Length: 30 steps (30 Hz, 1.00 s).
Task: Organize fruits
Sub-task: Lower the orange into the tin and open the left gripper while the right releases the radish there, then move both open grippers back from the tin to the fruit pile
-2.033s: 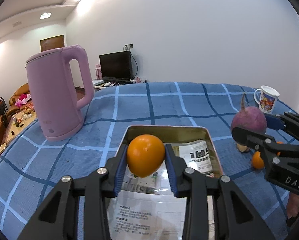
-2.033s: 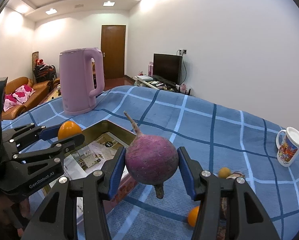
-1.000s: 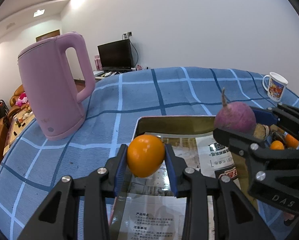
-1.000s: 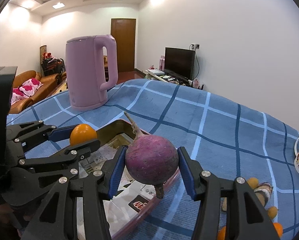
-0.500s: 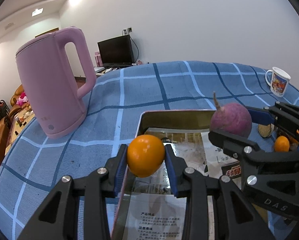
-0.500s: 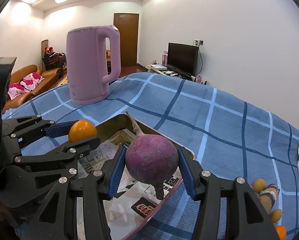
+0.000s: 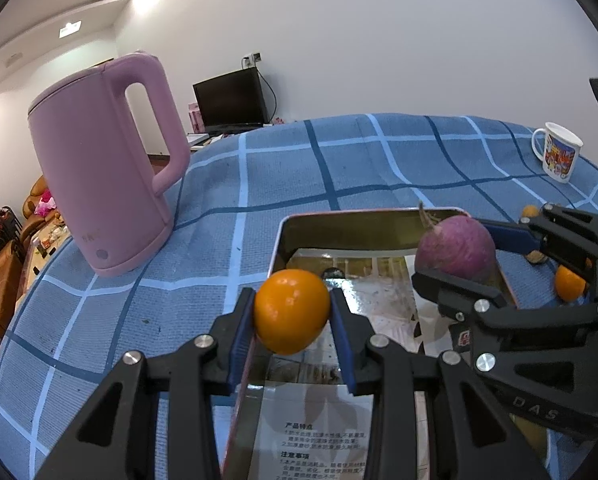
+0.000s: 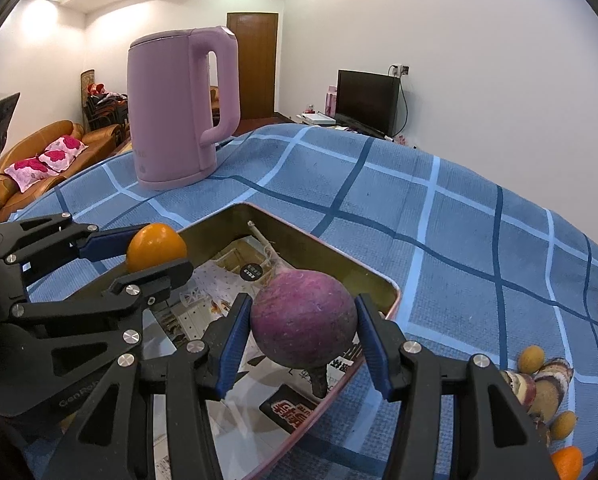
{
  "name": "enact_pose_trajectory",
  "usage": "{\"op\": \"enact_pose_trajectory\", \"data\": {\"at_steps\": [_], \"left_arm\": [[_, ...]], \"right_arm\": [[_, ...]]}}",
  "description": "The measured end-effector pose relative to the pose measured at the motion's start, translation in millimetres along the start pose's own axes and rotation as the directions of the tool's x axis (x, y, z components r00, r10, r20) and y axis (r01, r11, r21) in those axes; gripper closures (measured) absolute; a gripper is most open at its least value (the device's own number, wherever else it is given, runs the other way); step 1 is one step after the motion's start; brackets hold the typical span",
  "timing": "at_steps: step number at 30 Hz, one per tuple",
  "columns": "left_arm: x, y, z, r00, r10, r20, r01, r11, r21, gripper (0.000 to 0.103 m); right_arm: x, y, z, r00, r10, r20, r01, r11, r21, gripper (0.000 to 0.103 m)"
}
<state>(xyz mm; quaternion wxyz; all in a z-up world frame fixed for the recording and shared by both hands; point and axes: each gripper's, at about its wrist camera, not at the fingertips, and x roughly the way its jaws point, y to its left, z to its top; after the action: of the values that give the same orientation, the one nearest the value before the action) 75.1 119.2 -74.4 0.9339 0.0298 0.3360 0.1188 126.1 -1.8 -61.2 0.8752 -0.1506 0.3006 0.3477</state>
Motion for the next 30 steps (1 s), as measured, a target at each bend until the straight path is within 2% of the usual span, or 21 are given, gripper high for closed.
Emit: {"op": "enact_pose_trajectory", "data": {"at_steps": [10,14,16,19,22,24,25,30], "left_arm": [[0.1,0.2,0.2,1.000,0.001,0.000,-0.001,1.000,-0.002,0.064],[-0.1,1.7,-0.3,1.000,0.004,-0.008,-0.004,1.000,-0.009,0.059],[-2.3,2.8,-0.7,1.000,0.017,-0.005,-0.017,1.000,-0.012,0.055],[-7.9,6.4,-0.3,0.999,0.032,0.011,-0.032,0.999,-0.030,0.044],[-18.9,7.6,0.9,0.998,0.040,0.042,-0.038,0.998,-0.040,0.026],[-27.7,6.7,2.2,0.996,0.052,0.070,-0.049,0.998,-0.047,0.008],[-34.2,5.7,3.3,0.995,0.049,0.090,-0.043,0.997,-0.058,0.004],[-62.0,-16.4,10.1,0.984,-0.022,0.174,0.032,0.998,-0.055,0.002]], "right_arm": [[0.4,-0.2,0.2,1.000,0.004,-0.003,-0.004,1.000,0.001,0.049],[1.8,-1.2,0.4,1.000,0.012,-0.004,-0.012,1.000,-0.001,0.049],[0.9,-1.8,0.3,1.000,0.010,0.002,-0.010,1.000,0.000,0.046],[-4.7,-6.1,-1.2,0.999,-0.034,0.030,0.034,0.999,0.018,0.031],[-12.8,-14.4,-3.5,0.998,-0.024,0.055,0.021,0.998,0.057,0.028],[-24.4,-20.0,-6.3,0.997,-0.026,0.077,0.021,0.997,0.073,0.028],[-33.2,-24.1,-8.3,0.995,-0.036,0.092,0.028,0.996,0.085,0.028],[-75.7,-51.4,-24.0,0.986,-0.095,0.140,0.076,0.989,0.130,0.028]]}}
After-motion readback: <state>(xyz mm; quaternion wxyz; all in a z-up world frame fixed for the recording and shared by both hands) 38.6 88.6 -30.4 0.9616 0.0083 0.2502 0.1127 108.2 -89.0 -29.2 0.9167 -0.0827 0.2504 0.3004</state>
